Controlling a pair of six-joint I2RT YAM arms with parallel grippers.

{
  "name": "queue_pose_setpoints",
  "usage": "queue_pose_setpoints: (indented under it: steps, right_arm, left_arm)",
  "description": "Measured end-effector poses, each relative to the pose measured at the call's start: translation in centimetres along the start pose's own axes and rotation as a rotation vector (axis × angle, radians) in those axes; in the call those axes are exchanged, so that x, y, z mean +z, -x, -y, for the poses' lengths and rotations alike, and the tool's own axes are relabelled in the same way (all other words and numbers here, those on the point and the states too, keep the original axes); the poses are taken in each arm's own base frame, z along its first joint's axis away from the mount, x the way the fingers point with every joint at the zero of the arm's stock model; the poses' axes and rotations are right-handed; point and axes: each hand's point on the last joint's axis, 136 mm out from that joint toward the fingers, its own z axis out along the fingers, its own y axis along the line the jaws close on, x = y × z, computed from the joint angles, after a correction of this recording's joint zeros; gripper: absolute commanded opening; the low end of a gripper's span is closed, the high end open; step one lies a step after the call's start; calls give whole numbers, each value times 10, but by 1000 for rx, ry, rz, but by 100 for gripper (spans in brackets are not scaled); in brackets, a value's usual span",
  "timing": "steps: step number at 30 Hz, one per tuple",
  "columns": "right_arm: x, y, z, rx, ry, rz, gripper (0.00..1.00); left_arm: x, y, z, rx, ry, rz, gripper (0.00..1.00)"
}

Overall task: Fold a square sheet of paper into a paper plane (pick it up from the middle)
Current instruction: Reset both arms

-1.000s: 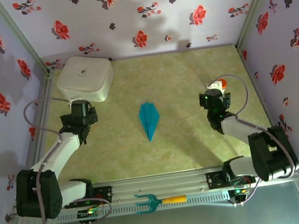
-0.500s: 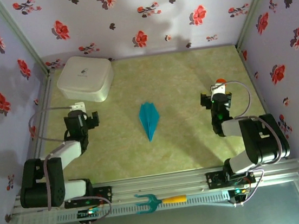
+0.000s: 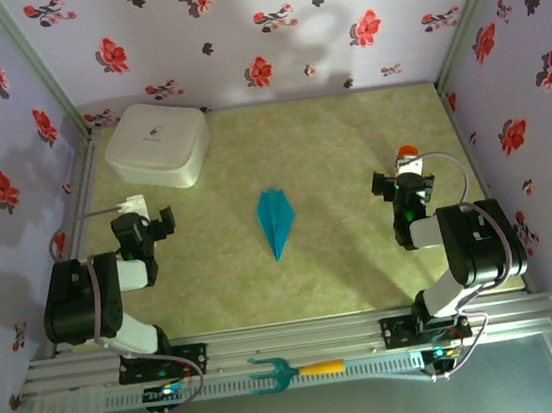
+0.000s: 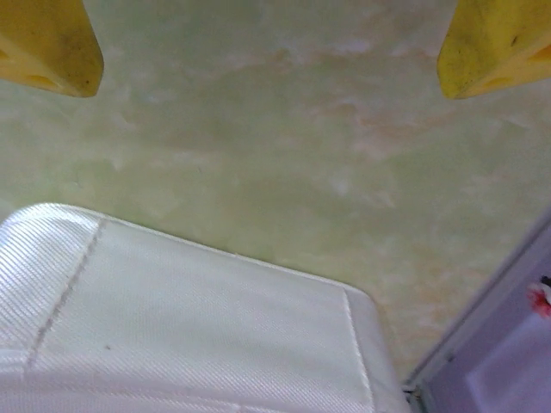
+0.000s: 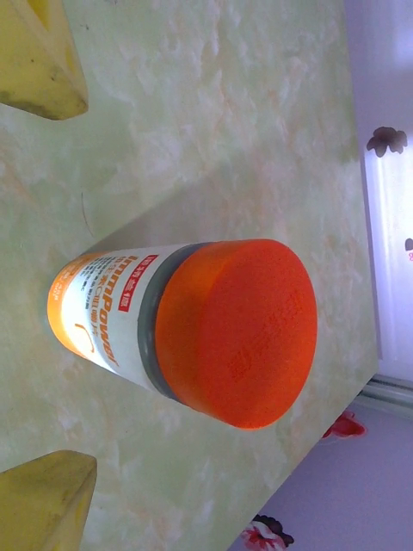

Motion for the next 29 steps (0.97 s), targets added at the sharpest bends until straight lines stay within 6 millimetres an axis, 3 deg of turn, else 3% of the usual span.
queue_pose_setpoints:
  steps: [7, 29]
  right_arm:
    - [0, 0, 1, 8, -2, 0, 99]
    - [0, 0, 1, 11, -4, 0, 99]
  left_arm:
    - [3, 14, 0, -16, 0, 38, 100]
    - [3, 15, 1, -16, -1, 39, 100]
